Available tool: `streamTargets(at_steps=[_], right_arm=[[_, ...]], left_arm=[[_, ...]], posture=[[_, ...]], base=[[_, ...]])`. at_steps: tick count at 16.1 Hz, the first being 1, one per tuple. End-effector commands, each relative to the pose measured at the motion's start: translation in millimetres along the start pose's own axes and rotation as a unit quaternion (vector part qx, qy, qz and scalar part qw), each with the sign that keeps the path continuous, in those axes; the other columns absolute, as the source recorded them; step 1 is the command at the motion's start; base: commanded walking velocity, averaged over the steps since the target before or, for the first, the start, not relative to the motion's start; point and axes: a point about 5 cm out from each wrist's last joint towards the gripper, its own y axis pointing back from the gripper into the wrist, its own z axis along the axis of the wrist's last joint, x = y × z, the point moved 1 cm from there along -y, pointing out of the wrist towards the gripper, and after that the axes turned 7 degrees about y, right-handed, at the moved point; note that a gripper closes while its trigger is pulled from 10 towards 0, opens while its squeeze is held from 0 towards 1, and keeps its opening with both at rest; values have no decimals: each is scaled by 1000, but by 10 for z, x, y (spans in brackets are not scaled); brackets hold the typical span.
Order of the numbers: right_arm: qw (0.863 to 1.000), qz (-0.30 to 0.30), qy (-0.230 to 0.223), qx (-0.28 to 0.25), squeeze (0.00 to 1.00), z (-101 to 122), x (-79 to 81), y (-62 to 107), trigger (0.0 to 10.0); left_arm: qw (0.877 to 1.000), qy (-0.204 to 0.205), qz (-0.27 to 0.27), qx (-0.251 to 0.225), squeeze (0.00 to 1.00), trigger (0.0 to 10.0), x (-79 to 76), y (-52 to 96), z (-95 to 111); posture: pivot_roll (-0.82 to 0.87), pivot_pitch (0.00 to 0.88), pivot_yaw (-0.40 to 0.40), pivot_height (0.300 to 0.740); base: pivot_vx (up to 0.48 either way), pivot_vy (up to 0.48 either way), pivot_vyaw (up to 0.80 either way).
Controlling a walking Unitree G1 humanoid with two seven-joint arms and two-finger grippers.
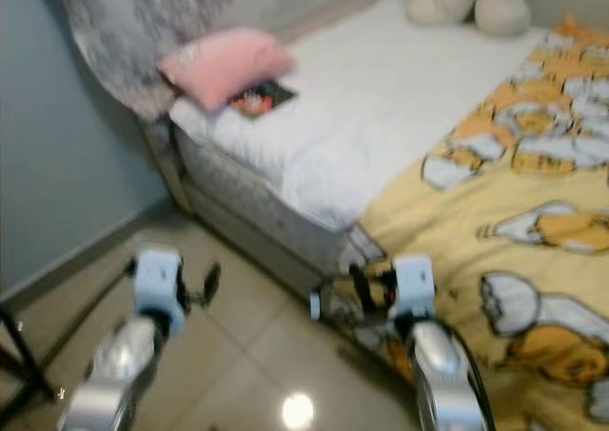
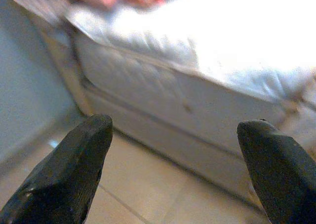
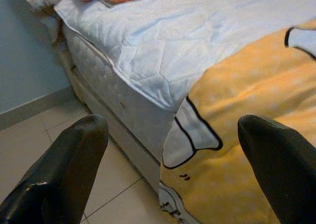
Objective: Clean up the room
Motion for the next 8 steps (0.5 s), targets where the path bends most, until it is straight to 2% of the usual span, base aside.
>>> streamTargets(at_steps=[1, 2, 4, 6, 7, 8], right_arm=[[1000, 11, -9, -3, 1000, 15, 57, -19, 10000], [1000, 14, -10, -5, 1000, 30, 56, -33, 10000], [1000, 16, -11, -7, 1000, 38, 48, -38, 10000], [1000, 23, -13, -2, 1000, 14, 32, -12, 10000], [1000, 24, -14, 0, 1000, 3, 32, -10, 10000], [999, 28, -19, 7, 1000, -26, 44, -28, 10000]], left_arm=[[999, -16, 34, -15, 0, 10000, 137, 5, 65], [999, -22, 44, -19, 0, 10000, 148, -12, 101], [999, -29, 43, 1, 0, 10000, 127, -2, 44], [997, -18, 45, 58, 0, 10000, 115, 26, -96], [997, -18, 42, 58, 0, 10000, 102, 14, -86], [998, -30, 31, 39, 0, 10000, 41, -44, 9]], posture=[[-118, 0, 59, 740], [-119, 0, 55, 740], [-120, 0, 53, 740], [-121, 0, 50, 740], [-119, 0, 49, 740], [-113, 0, 45, 740]], base=[[0, 0, 569], [0, 0, 569], [0, 0, 569], [0, 0, 575], [0, 0, 575], [0, 0, 569]])
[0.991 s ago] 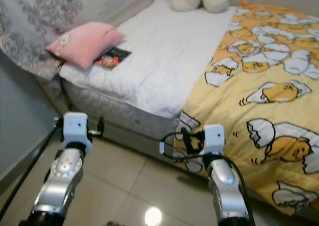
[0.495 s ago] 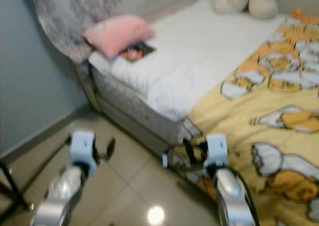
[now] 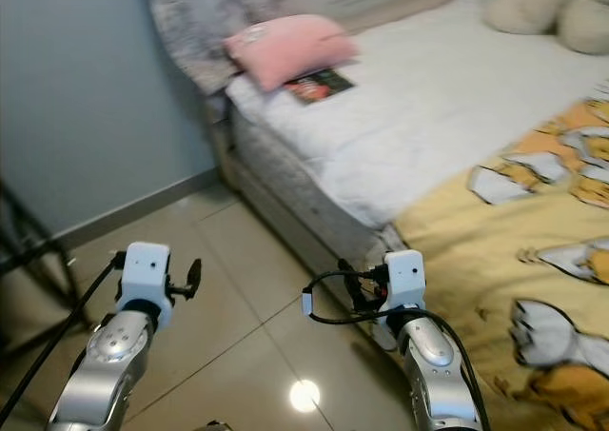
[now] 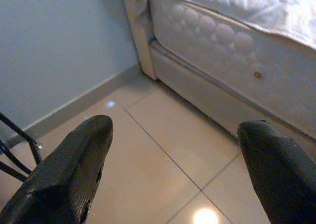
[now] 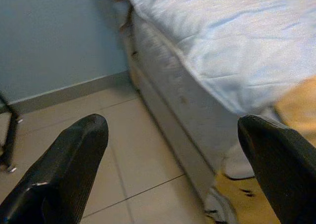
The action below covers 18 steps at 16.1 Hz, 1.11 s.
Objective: Clean up the room
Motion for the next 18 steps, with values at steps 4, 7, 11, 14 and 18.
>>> streamTargets(at_steps=[4, 7, 11, 14, 18], right_arm=[[1000, 15, -8, 1, 1000, 24, 63, -83, 10000], [1000, 20, -8, -1, 1000, 34, 73, -114, 10000], [1000, 28, -8, -1, 1000, 34, 108, -135, 10000], [1000, 28, -9, 2, 1000, 7, 106, -125, 10000], [1000, 28, -12, 2, 1000, 2, 120, -127, 10000]], left_arm=[[998, 38, 43, -25, 0, 10000, 60, -64, 203], [997, 39, 56, -22, 0, 10000, 104, -46, 174], [997, 38, 59, -20, 0, 10000, 104, -52, 167], [997, 12, 69, -21, 0, 10000, 135, -82, 178], [997, 11, 70, -17, 0, 10000, 148, -102, 164]], posture=[[-103, 0, 44, 740], [-101, 0, 43, 740], [-100, 0, 45, 740], [-99, 0, 50, 740], [-102, 0, 55, 740]], base=[[0, 335, 572], [0, 475, 569], [0, 471, 573], [0, 156, 573], [0, -187, 573]])
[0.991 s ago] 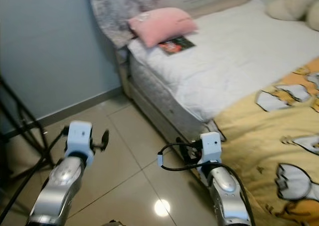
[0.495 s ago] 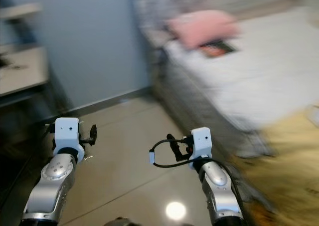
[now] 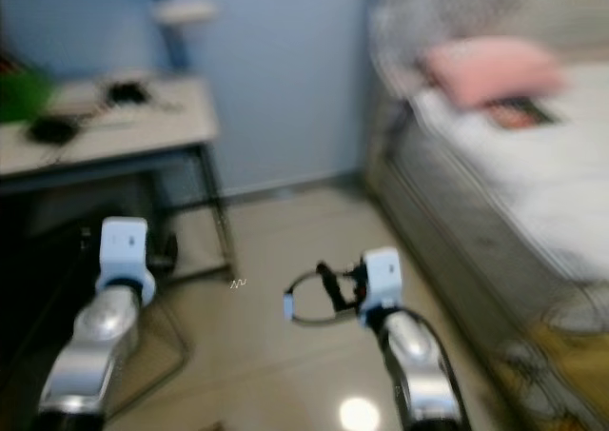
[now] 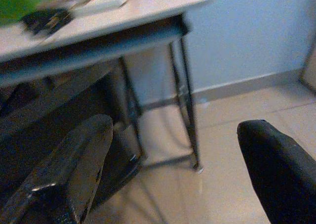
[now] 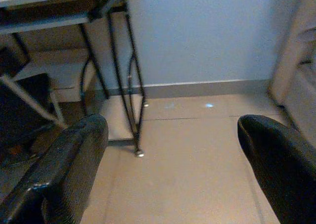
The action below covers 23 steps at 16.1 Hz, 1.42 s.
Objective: Clean up the room
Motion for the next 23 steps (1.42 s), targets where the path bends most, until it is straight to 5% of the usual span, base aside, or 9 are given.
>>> streamTargets(at_steps=[1, 5, 12, 14, 15, 17, 18, 20, 23], right_arm=[[1000, -8, 0, -5, 1000, 18, -54, 7, 10000], [1000, -9, 2, -6, 1000, 26, -65, 3, 10000], [998, -61, 24, 9, 1000, -20, -195, 34, 10000], [996, -79, 47, -10, 1000, -26, -216, 313, 10000], [995, -76, 56, -7, 1000, -87, -238, 493, 10000], [993, -77, 87, -6, 996, -76, -229, 492, 10000], [993, -75, 90, -9, 906, -48, -213, 481, 10000], [993, -84, 82, -2, 549, -57, -224, 474, 10000], [993, -85, 83, 2, 549, -64, -227, 475, 10000]], left_arm=[[1000, 0, 0, 2, 0, 10000, -39, -11, -2], [1000, 1, -5, 3, 0, 10000, -104, -20, 1], [1000, 3, -10, 7, 0, 10000, -48, 10, -99], [992, 34, -92, -77, 0, 10000, -16, 386, -149], [985, 98, -97, -103, 0, 10000, 55, 561, -152], [978, 103, -118, -135, 0, 10000, -43, 464, -35], [976, 104, -129, -144, 0, 10000, -65, 448, -9], [974, 123, -134, -137, 0, 10000, -96, 430, -21], [973, 125, -135, -136, 0, 10000, -106, 431, -26]], posture=[[-103, 0, 55, 740], [-104, 0, 54, 740], [-97, 0, 60, 740], [-91, 0, 53, 740], [-87, 0, 39, 740], [-93, 0, 30, 740], [-97, 0, 26, 740], [-101, 0, 24, 740], [-111, 0, 27, 740]], base=[[0, -461, 569], [0, -443, 573], [0, 0, 409], [0, 0, 0], [0, 0, 0], [0, 0, 0], [0, 0, 0], [0, 0, 0], [0, 0, 0]])
